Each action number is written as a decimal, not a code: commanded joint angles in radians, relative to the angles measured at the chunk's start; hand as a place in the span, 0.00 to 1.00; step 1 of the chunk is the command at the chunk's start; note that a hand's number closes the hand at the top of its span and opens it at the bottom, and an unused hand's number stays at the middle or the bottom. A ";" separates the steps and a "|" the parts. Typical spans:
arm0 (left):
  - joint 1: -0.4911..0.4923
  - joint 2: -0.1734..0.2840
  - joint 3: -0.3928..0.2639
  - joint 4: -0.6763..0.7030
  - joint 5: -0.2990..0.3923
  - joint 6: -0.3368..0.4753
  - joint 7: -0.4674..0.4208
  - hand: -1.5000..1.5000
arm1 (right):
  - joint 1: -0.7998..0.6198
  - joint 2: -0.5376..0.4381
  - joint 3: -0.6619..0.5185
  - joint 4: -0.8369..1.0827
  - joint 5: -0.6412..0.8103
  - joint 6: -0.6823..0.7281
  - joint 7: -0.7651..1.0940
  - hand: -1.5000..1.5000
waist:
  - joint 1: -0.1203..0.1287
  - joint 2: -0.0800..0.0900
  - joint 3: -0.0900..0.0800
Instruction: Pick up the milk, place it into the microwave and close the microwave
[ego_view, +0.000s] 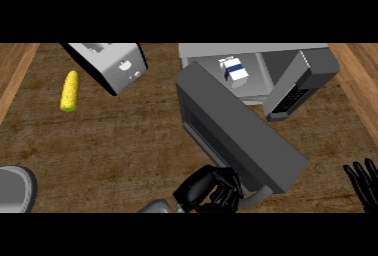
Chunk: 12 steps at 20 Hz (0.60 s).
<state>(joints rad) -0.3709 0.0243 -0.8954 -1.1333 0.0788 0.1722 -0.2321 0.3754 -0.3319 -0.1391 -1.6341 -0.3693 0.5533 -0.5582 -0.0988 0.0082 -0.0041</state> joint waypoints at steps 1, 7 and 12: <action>-0.039 -0.023 -0.132 -0.007 0.057 0.145 -0.007 1.00 | 0.022 -0.024 0.037 -0.124 -0.020 0.049 0.030 0.00 | -0.032 0.000 -0.003; -0.198 -0.023 -0.138 0.028 0.152 0.265 0.037 1.00 | -0.018 -0.050 0.058 -0.194 -0.091 0.046 0.118 0.00 | -0.051 0.012 -0.002; -0.269 -0.023 -0.085 0.036 0.259 0.360 0.014 1.00 | -0.009 -0.050 0.078 -0.248 -0.115 0.039 0.153 0.00 | -0.083 0.020 -0.004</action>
<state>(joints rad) -0.5740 0.0169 -0.9968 -1.0976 0.2711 0.4698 -0.2009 0.3698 -0.3824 -0.0798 -1.8371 -0.4628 0.5943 -0.4333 -0.1632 0.0241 -0.0061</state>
